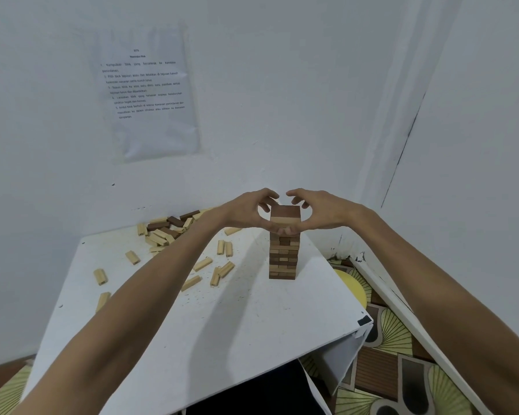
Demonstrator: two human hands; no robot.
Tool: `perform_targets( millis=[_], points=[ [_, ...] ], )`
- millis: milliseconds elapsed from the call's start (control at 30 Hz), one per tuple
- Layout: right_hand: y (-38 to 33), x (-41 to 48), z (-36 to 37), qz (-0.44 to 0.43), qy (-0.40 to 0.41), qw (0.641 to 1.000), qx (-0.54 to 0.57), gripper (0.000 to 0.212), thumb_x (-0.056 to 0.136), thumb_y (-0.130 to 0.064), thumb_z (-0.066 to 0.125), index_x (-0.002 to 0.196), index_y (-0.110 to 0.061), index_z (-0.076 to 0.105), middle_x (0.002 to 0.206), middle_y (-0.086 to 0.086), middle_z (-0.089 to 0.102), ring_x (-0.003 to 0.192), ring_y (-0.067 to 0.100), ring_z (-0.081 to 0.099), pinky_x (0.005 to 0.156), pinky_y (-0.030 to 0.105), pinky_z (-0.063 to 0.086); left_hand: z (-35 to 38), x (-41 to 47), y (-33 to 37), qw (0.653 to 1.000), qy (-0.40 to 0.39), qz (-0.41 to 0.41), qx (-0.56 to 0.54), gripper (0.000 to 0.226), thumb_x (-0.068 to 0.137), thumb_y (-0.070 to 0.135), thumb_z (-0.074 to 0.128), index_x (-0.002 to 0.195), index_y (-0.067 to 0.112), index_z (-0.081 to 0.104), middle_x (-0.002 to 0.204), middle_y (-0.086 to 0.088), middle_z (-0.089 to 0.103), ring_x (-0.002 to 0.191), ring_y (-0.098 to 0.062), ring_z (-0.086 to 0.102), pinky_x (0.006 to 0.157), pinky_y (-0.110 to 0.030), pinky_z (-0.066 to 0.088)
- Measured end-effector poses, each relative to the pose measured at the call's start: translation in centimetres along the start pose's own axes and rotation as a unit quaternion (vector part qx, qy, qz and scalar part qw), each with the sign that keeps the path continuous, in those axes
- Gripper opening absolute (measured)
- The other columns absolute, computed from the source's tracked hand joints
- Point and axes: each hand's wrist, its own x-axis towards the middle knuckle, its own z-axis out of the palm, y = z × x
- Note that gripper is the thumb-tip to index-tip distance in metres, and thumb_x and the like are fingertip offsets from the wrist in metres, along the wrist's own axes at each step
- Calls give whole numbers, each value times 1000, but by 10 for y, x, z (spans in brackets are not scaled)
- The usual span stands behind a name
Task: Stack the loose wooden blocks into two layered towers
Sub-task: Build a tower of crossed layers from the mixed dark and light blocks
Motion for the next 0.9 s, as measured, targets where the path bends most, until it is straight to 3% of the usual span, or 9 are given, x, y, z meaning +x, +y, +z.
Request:
perform_targets(
  millis=[100,200,433,600,700,900],
  points=[
    [-3,-2,-4,-5,20,1000,-8,89,86,-68,67,158,-30,30,150,-5,49,131,19,51,107,39,46,-3,-2,1,1000,5,-4,-9,86,78,51,84,147,23,42,133,14,61,121,-8,57,99,-28,47],
    [-5,-4,-9,-10,17,1000,-19,83,89,-62,68,157,-30,32,149,-4,51,130,19,52,106,41,47,-10,-8,1,999,8,-11,-31,86,76,52,85,146,25,43,133,14,62,119,-4,58,94,-24,47],
    [-25,-3,-10,-36,50,997,-45,80,88,-68,65,154,-30,38,148,-6,53,133,18,50,108,41,46,-30,-33,-10,999,16,-26,-13,78,81,62,75,144,26,46,135,11,61,119,-7,61,103,-35,50],
    [-63,9,-4,-68,42,994,-80,67,90,-65,63,146,-31,50,148,-7,54,129,15,54,105,39,47,-52,-68,-22,997,35,-50,53,51,93,54,68,134,26,60,137,11,62,117,-7,63,105,-37,49],
    [-89,18,8,-93,38,991,-88,62,93,-60,63,145,-30,52,147,-7,54,134,15,50,106,35,43,-62,-96,-34,993,52,-75,69,42,94,48,68,129,24,64,132,12,65,115,-6,65,101,-35,51],
    [-135,41,41,-140,11,985,-97,56,98,-50,62,146,-24,52,146,-2,56,134,20,50,107,39,44,-70,-147,-64,977,100,-140,127,27,96,34,68,119,20,71,121,7,70,108,-12,68,92,-29,51]
  ],
)
